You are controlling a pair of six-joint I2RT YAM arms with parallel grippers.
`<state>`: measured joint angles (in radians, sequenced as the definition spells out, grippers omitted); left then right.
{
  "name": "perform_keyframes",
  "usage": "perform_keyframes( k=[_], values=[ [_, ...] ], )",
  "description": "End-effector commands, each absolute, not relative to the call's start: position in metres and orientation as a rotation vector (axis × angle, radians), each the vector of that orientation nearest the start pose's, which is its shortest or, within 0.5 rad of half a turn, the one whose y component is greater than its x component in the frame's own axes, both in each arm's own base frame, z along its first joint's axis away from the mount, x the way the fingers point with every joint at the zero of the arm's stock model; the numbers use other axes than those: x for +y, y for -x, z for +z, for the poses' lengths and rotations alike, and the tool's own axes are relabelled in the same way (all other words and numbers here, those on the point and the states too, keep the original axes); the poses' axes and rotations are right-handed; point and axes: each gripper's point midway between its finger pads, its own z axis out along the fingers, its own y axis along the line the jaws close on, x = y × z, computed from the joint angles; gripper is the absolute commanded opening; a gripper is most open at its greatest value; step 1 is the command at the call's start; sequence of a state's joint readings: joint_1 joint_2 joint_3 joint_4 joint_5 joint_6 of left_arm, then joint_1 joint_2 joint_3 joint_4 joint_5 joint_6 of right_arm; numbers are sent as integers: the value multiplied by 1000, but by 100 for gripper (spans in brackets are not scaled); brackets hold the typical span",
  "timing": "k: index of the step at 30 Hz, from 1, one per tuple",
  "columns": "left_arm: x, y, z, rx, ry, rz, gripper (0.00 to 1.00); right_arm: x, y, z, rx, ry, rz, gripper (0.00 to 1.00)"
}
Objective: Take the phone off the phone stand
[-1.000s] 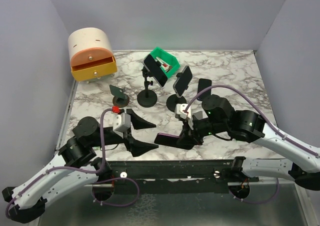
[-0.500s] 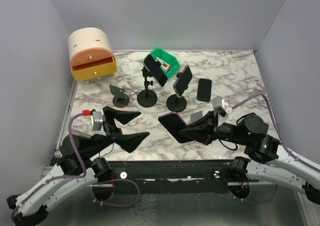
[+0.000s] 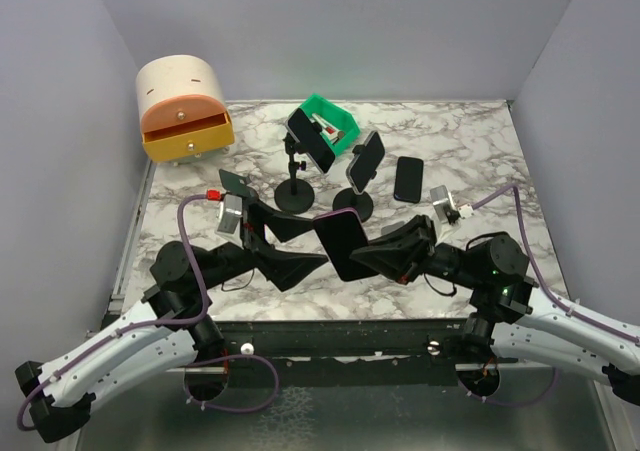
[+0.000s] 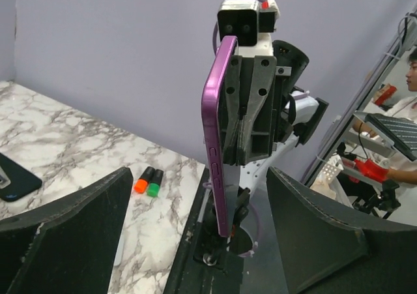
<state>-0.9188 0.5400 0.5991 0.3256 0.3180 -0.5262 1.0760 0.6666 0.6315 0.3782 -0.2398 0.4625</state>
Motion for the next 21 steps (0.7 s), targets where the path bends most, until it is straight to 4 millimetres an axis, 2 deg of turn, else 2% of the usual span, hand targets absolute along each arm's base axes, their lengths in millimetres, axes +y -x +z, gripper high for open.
perform_keyframes(
  k=[1, 6, 12, 16, 21],
  values=[
    [-255, -87, 410, 1100, -588, -1506, 81, 284, -85, 403, 1112, 575, 1516, 0],
    [-260, -89, 416, 1089, -589, -1520, 71, 286, -85, 397, 1127, 587, 1522, 0],
    [-268, -91, 419, 1090, -603, -1535, 67, 290, -82, 394, 1130, 600, 1544, 0],
    [-272, -93, 420, 1100, -598, -1549, 45, 292, -82, 393, 1129, 603, 1553, 0],
    [-272, -93, 422, 1099, -589, -1558, 41, 292, -82, 391, 1133, 602, 1554, 0]
  ],
)
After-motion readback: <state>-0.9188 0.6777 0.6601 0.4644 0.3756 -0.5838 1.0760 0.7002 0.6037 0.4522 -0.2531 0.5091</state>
